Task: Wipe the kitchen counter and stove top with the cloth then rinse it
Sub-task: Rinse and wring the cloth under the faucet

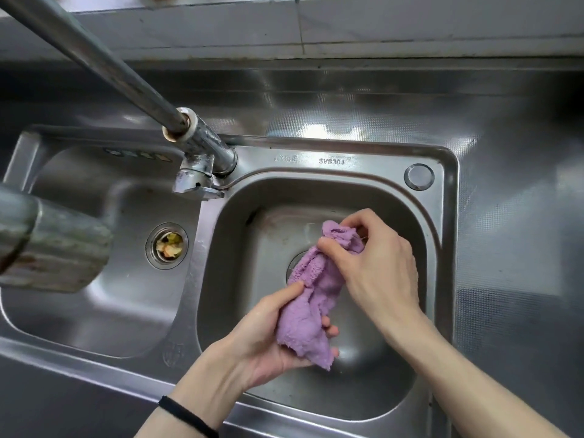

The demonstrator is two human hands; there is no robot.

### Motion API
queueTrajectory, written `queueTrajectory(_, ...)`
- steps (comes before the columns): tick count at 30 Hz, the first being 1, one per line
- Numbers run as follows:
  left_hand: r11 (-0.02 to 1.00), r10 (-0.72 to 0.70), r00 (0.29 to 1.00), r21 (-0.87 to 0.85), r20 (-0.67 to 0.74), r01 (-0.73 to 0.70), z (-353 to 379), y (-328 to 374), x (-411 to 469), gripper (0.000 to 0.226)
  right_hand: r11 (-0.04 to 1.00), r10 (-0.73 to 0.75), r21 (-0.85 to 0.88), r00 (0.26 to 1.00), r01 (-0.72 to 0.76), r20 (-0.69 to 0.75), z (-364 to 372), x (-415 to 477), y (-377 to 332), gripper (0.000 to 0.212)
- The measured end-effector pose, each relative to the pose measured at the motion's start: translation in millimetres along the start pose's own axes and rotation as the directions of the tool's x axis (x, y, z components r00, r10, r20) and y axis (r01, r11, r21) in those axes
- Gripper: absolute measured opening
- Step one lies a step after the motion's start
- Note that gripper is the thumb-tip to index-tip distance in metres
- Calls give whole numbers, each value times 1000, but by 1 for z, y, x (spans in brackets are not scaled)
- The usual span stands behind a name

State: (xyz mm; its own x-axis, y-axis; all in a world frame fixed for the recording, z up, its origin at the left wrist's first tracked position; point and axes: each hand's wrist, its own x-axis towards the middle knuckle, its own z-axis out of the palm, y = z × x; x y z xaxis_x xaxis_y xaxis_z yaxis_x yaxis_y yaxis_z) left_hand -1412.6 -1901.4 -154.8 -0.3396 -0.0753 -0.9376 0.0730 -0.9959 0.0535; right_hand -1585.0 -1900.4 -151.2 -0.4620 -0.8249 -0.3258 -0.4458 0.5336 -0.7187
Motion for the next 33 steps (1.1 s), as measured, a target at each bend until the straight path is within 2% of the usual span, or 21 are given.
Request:
queueTrajectory(3, 984, 17, 990, -180, 137, 8, 1, 2, -2, 62, 986, -140, 76, 986, 147, -90, -2, -21, -3, 34)
queueTrajectory(6, 962, 119, 942, -272, 312, -32, 5, 2, -7, 63, 951, -272, 135, 960, 279, -63, 0, -54, -4, 33)
queueTrajectory(8, 952, 187, 937, -289, 296, -98, 7, 3, -8, 60, 924, -362, 143, 932, 355, 25, 2, -78, -1, 30)
queueTrajectory(9, 954, 191, 944, -276, 271, -114, 7, 4, -7, 67, 910, -405, 129, 912, 395, 65, 3, -87, 1, 27)
queueTrajectory(11, 975, 153, 964, -189, 217, -112, 4, 6, -8, 82, 872, -483, 164, 867, 462, 123, -1, -95, 7, 21)
queueTrajectory(13, 991, 118, 972, -79, 202, -104, -2, 10, -11, 75, 833, -533, 250, 837, 493, 126, -14, -92, 15, 21)
queueTrajectory(14, 995, 97, 975, -39, 199, -91, -4, 13, -13, 67, 815, -560, 248, 821, 524, 108, -22, -87, 20, 28)
queueTrajectory(16, 998, 56, 980, 24, 190, -61, -4, 20, -20, 45, 778, -628, 78, 769, 624, 116, -31, -74, 27, 57)
queueTrajectory(18, 993, 6, 979, 114, 206, -30, 1, 28, -29, 21, 672, -692, -145, 685, 726, 227, -27, -64, 25, 90)
queueTrajectory(19, 982, -27, 971, 189, 239, -19, 5, 31, -33, 19, 610, -711, -190, 637, 770, 299, -21, -60, 24, 97)
queueTrajectory(21, 920, -100, 950, 390, 294, -23, 14, 37, -40, 27, 528, -741, -245, 582, 813, 335, -10, -57, 21, 88)
queueTrajectory(23, 798, -155, 941, 599, 299, -59, 24, 43, -46, 21, 458, -800, -328, 544, 826, 253, -5, -53, 17, 58)
queueTrajectory(24, 699, -152, 950, 710, 273, -92, 31, 44, -47, 12, 410, -827, -392, 517, 824, 222, -5, -50, 14, 38)
queueTrajectory(25, 567, -131, 964, 815, 232, -119, 35, 45, -46, 21, 377, -836, -465, 511, 801, 202, -5, -45, 11, 24)
queueTrajectory(27, 296, -60, 987, 947, 152, -128, 44, 45, -41, 41, 380, -792, -533, 564, 756, 235, -5, -39, 1, 40)
queueTrajectory(30, -8, 110, 990, 996, 91, -91, 44, 51, -32, 37, 394, -661, -553, 644, 734, 385, -5, -28, -21, 37)
queueTrajectory(32, -230, 267, 955, 971, 129, -66, 37, 57, -26, 31, 407, -467, -593, 716, 695, 519, -7, -21, -37, 36)
queueTrajectory(33, -331, 339, 927, 943, 161, -43, 35, 59, -25, 28, 450, -402, -565, 722, 691, 563, -5, -15, -39, 29)
